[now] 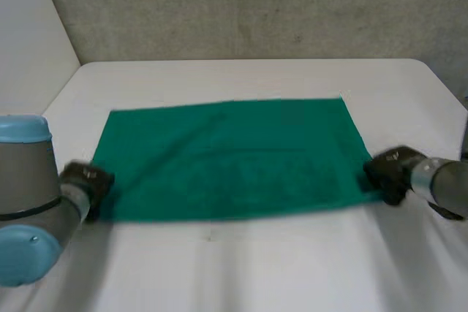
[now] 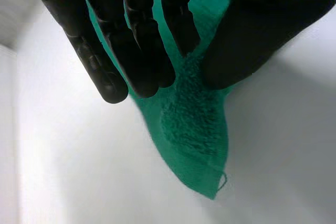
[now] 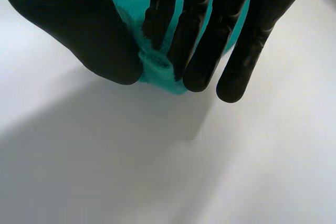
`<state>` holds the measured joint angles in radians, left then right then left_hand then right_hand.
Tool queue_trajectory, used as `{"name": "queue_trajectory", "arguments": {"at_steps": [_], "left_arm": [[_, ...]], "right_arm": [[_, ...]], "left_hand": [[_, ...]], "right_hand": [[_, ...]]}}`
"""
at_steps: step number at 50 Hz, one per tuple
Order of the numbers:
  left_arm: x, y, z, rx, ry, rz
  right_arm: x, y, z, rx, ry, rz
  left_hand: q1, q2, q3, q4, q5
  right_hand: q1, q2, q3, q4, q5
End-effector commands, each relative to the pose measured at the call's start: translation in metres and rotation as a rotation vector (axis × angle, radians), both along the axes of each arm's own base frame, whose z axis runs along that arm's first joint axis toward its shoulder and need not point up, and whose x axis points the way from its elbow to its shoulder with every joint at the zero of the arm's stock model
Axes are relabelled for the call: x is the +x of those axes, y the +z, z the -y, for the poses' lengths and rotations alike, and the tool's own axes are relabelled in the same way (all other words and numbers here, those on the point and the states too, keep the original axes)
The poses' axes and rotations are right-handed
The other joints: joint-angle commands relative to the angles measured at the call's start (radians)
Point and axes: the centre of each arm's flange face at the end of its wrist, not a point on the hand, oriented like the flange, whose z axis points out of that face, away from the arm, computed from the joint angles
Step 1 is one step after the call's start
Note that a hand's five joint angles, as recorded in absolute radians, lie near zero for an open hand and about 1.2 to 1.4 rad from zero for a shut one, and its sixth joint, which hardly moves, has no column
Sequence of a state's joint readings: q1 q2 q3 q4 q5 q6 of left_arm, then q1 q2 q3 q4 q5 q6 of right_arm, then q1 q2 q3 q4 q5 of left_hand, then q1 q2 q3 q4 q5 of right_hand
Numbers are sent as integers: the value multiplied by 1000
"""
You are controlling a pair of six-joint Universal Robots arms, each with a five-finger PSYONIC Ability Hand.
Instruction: Fold the towel.
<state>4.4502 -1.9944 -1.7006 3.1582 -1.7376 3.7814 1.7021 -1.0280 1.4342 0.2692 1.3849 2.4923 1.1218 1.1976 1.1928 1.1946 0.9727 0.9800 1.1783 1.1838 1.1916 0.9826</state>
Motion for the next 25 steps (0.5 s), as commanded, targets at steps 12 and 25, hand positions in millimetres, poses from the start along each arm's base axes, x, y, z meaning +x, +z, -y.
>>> {"name": "queue_trajectory", "arguments": {"at_steps": [12,25], "left_arm": [[-6,17,-28,28,-94,121],[-43,11,80,-269,-86,45]], "right_arm": [[-5,29,-21,-35,118,-220],[46,15,69,-333,45,-102]], "left_hand": [[275,199,203,202,249],[275,199,203,202,249]], "right_hand": [[416,218,212,205,239],[416,218,212,205,239]]}}
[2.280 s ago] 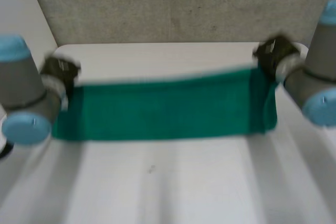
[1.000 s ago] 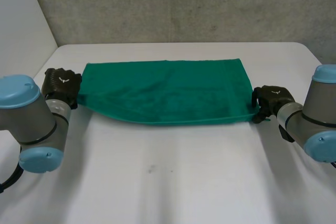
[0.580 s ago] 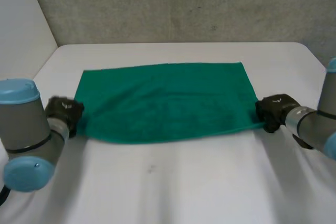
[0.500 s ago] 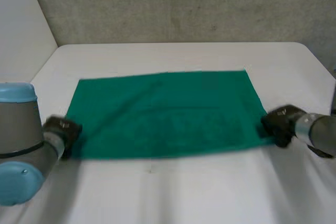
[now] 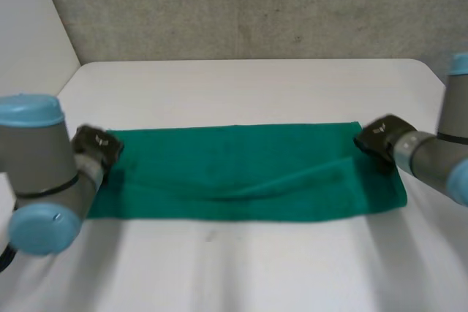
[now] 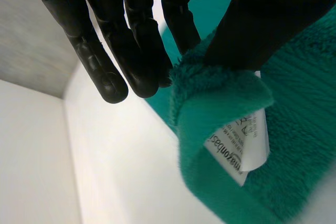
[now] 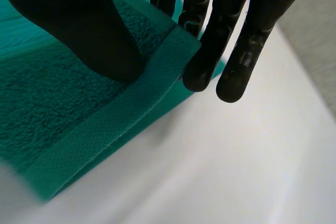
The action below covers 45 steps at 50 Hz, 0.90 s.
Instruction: Fold the towel.
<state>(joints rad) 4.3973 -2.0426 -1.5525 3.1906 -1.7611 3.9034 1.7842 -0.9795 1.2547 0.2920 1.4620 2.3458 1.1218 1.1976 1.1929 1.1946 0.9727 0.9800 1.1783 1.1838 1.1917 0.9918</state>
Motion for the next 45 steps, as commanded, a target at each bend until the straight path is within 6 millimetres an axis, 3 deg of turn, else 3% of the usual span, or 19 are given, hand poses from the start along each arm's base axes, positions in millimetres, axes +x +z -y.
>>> {"name": "queue_trajectory", "arguments": {"at_steps": [1,9,16,18,19,20,21,22,23,27,31,36,40,45], "left_arm": [[-23,-12,67,-154,-8,-49],[-38,-20,110,-308,-24,-55],[-41,-28,118,-331,-41,-16],[-44,-30,120,-362,-62,-32],[-45,-30,120,-375,-70,-38],[-46,-31,120,-387,-82,-45],[-48,-31,119,-407,-108,-58],[-50,-31,118,-418,-121,-63],[-51,-31,117,-431,-137,-70],[-56,-14,115,-511,-189,-96],[-54,-3,109,-523,-187,-99],[-44,11,89,-503,-160,-91],[-36,16,68,-474,-149,-88],[-30,14,48,-436,-150,-81]], "right_arm": [[24,-10,63,-217,-57,53],[38,-20,101,-343,-91,74],[47,-33,112,-369,-84,80],[51,-35,111,-368,-80,79],[53,-35,110,-369,-78,81],[54,-35,109,-371,-84,80],[54,-33,109,-373,-94,80],[53,-32,108,-374,-102,82],[53,-31,109,-374,-115,87],[50,-30,104,-341,-161,145],[41,-2,96,-329,-205,234],[35,14,61,-251,-167,271],[30,12,38,-172,-114,287],[13,-1,29,-91,-117,287]], "left_hand": [[275,199,203,202,249],[275,199,203,202,249],[275,199,203,202,249],[275,199,203,202,249],[217,141,146,144,191],[-54,-130,-125,-127,-80],[-844,-920,-916,-917,-870],[-947,-1023,-1018,-1020,-973],[-842,-918,-914,-915,-868],[-947,-1023,-1018,-1020,-973],[-947,-1023,-1018,-1020,-973],[-947,-1023,-1018,-1020,-973],[-947,-1023,-1018,-1020,-973],[-947,-1023,-1018,-1020,-973]], "right_hand": [[416,218,212,205,230],[416,218,212,205,230],[416,218,212,205,230],[-152,-350,-356,-364,-338],[-428,-627,-632,-640,-615],[-805,-1004,-1009,-1017,-992],[-805,-1004,-1009,-1017,-992],[-805,-1004,-1009,-1017,-992],[-805,-1004,-1009,-1017,-992],[-805,-1004,-1009,-1017,-992],[-805,-1004,-1009,-1017,-992],[-805,-1004,-1009,-1017,-992],[-805,-1004,-1009,-1017,-992],[-805,-1004,-1009,-1017,-992]]}}
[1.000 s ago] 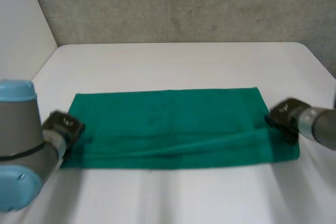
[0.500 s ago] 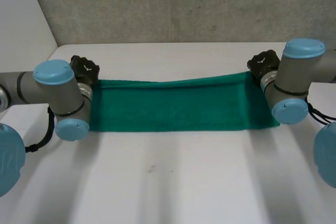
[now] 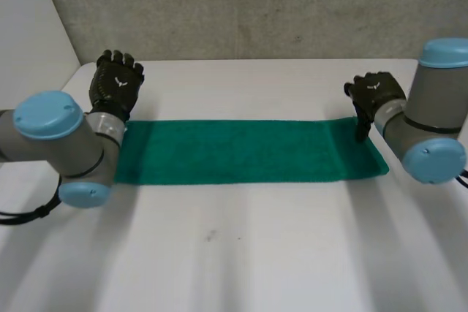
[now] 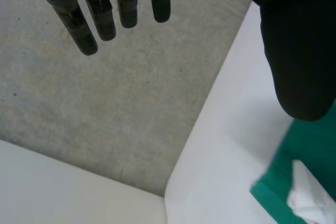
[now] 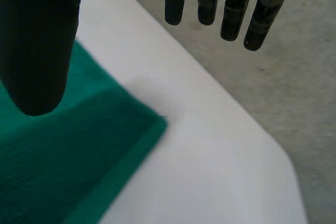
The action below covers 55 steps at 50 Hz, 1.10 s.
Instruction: Fold the towel.
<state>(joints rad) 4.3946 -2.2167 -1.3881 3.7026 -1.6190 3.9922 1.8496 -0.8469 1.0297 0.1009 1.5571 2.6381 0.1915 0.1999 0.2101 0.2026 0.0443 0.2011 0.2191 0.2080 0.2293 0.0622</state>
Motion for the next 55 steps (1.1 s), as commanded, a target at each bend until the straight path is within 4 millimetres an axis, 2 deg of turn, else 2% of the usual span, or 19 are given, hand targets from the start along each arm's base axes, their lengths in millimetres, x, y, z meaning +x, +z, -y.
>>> {"name": "queue_trajectory", "arguments": {"at_steps": [1,9,15,17,18,19,26,29,31,35,38,41,42,44,45,46,49,50,55], "left_arm": [[14,0,-39,69,8,13],[19,-6,-62,134,-1,-49],[20,-9,-65,171,-2,-141],[21,-9,-65,181,0,-172],[21,-9,-65,181,0,-172],[21,-10,-65,188,0,-189],[24,-12,-66,199,7,-191],[25,-10,-67,196,8,-192],[27,-7,-69,193,11,-193],[29,-3,-71,186,13,-197],[29,0,-73,184,11,-199],[29,1,-74,185,11,-199],[29,1,-75,187,10,-200],[29,2,-75,185,11,-200],[29,2,-75,185,11,-200],[29,3,-76,183,9,-203],[29,6,-76,176,8,-207],[29,8,-77,169,7,-210],[29,13,-77,158,6,-214]], "right_arm": [[-19,-16,-20,115,41,9],[-39,-42,-24,207,4,9],[-44,-57,-20,239,-14,27],[-44,-66,-17,247,-15,28],[-45,-69,-14,238,-19,29],[-50,-69,-9,218,-37,29],[-82,-67,10,173,-144,4],[-107,-59,20,136,-235,-54],[-133,-46,29,100,-293,-158],[-158,-36,34,63,-300,-393],[-157,-27,36,22,-285,-462],[-140,-4,36,-57,-264,-447],[-102,16,29,-138,-193,-396],[-75,24,22,-176,-135,-351],[-75,24,22,-177,-134,-351],[-33,34,8,-229,-29,-286],[14,42,-15,-278,118,-219],[46,46,-34,-311,234,-176],[126,43,-106,-375,608,-67]], "left_hand": [[-17,-25,-36,-28,-44],[-17,-25,-36,-28,-44],[-17,-25,-36,-28,-44],[-17,-25,-36,-28,-44],[-17,-25,-36,-28,-44],[-17,-25,-36,-28,-44],[-17,-25,-36,-28,-44],[-17,-25,-36,-28,-44],[-17,-25,-36,-28,-44],[-17,-25,-36,-28,-44],[-17,-25,-36,-28,-44],[-17,-25,-36,-28,-44],[-17,-25,-36,-28,-44],[-17,-25,-36,-28,-44],[-17,-25,-36,-28,-44],[-17,-25,-36,-28,-44],[-17,-25,-36,-28,-44],[-17,-25,-36,-28,-44],[-17,-25,-36,-28,-44]], "right_hand": [[-27,-45,-33,-55,-62],[224,206,217,196,188],[356,338,349,328,321],[517,499,510,489,482],[753,735,747,725,718],[1169,1151,1162,1140,1133],[1195,1177,1188,1167,1159],[1195,1177,1188,1167,1159],[1195,1177,1188,1167,1159],[1195,1177,1188,1167,1159],[1195,1177,1188,1167,1159],[1195,1177,1188,1167,1159],[1195,1177,1188,1167,1159],[1195,1177,1188,1167,1159],[1195,1177,1188,1167,1159],[1195,1177,1188,1167,1159],[1195,1177,1188,1167,1159],[1195,1177,1188,1167,1159],[1195,1177,1188,1167,1159]]}}
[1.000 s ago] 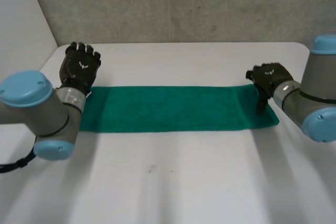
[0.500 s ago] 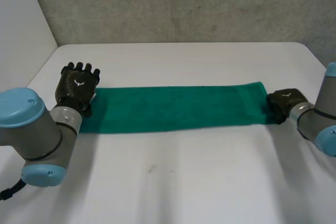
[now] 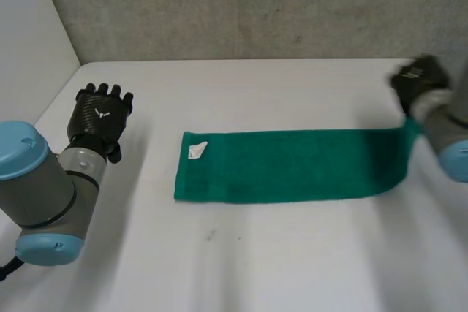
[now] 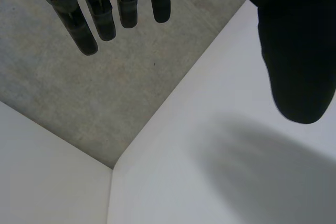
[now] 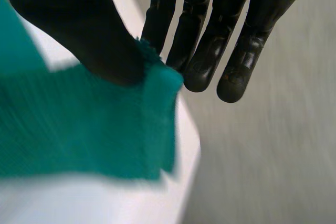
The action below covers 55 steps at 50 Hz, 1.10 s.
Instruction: Fold the towel.
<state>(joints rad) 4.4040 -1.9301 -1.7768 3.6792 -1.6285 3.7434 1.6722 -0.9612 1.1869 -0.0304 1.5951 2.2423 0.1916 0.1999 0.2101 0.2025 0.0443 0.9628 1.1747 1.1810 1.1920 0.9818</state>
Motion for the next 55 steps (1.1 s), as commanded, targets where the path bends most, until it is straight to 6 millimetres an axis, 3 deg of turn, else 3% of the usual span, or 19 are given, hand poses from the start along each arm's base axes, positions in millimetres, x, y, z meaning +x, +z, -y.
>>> {"name": "queue_trajectory", "arguments": {"at_steps": [1,5,7,9,11,13,18,23,28,31,32,34,36,39,43,48,50,52,55], "left_arm": [[0,11,-2,-28,-1,-13],[-2,11,-4,-27,-7,-12],[-2,10,-5,-24,-10,-13],[-3,9,-6,-19,-12,-12],[-3,8,-7,-16,-15,-11],[-3,7,-7,-15,-15,-10],[-4,7,-7,-14,-18,-15],[-8,9,-9,-21,-28,-17],[-12,8,-12,-18,-42,-16],[-15,6,-14,-15,-51,-15],[-15,5,-14,-13,-53,-15],[-17,5,-16,-12,-61,-14],[-18,5,-17,-11,-64,-13],[-19,4,-18,-9,-65,-13],[-20,5,-20,-9,-71,-12],[-22,8,-23,-17,-76,-15],[-20,9,-23,-17,-67,-14],[-18,13,-24,-27,-49,-18],[-17,16,-24,-35,-38,-23]], "right_arm": [[212,23,-141,-88,831,222],[237,0,-171,-30,984,226],[253,-28,-194,44,1081,217],[253,-49,-189,85,1032,202],[252,-52,-187,89,1006,198],[246,-58,-178,96,896,189],[232,-55,-165,121,765,234],[182,-33,-138,236,561,420],[143,-47,-130,359,418,517],[136,-52,-128,374,400,516],[115,-66,-123,417,339,509],[110,-70,-121,424,321,508],[92,-78,-111,431,261,514],[87,-79,-105,426,252,516],[86,-75,-98,380,252,520],[94,-27,-79,182,263,541],[94,-20,-78,165,265,543],[116,-3,-91,134,335,534],[135,3,-104,132,397,523]], "left_hand": [[-17,-25,-36,-28,-44],[-17,-25,-36,-28,-44],[-17,-25,-36,-28,-44],[-17,-25,-36,-28,-44],[-17,-25,-36,-28,-44],[-17,-25,-36,-28,-44],[-17,-25,-36,-28,-44],[-17,-25,-36,-28,-44],[-17,-25,-36,-28,-44],[-17,-25,-36,-28,-44],[-17,-25,-36,-28,-44],[-17,-25,-36,-28,-44],[-17,-25,-36,-28,-44],[-17,-25,-36,-28,-44],[-17,-25,-36,-28,-44],[-17,-25,-36,-28,-44],[-17,-25,-36,-28,-44],[-17,-25,-36,-28,-44],[-17,-25,-36,-28,-44]], "right_hand": [[433,222,215,204,240],[433,222,215,204,240],[423,211,205,194,229],[-264,-476,-482,-493,-457],[-386,-598,-604,-616,-580],[-788,-1000,-1006,-1017,-982],[-788,-1000,-1006,-1017,-982],[-788,-1000,-1006,-1017,-982],[-788,-1000,-1006,-1017,-982],[-788,-1000,-1006,-1017,-982],[-657,-869,-875,-886,-850],[-544,-756,-762,-773,-738],[20,-192,-198,-209,-173],[433,221,215,203,239],[433,222,215,204,240],[433,222,215,204,240],[433,222,215,204,240],[433,222,215,204,240],[433,222,215,204,240]]}}
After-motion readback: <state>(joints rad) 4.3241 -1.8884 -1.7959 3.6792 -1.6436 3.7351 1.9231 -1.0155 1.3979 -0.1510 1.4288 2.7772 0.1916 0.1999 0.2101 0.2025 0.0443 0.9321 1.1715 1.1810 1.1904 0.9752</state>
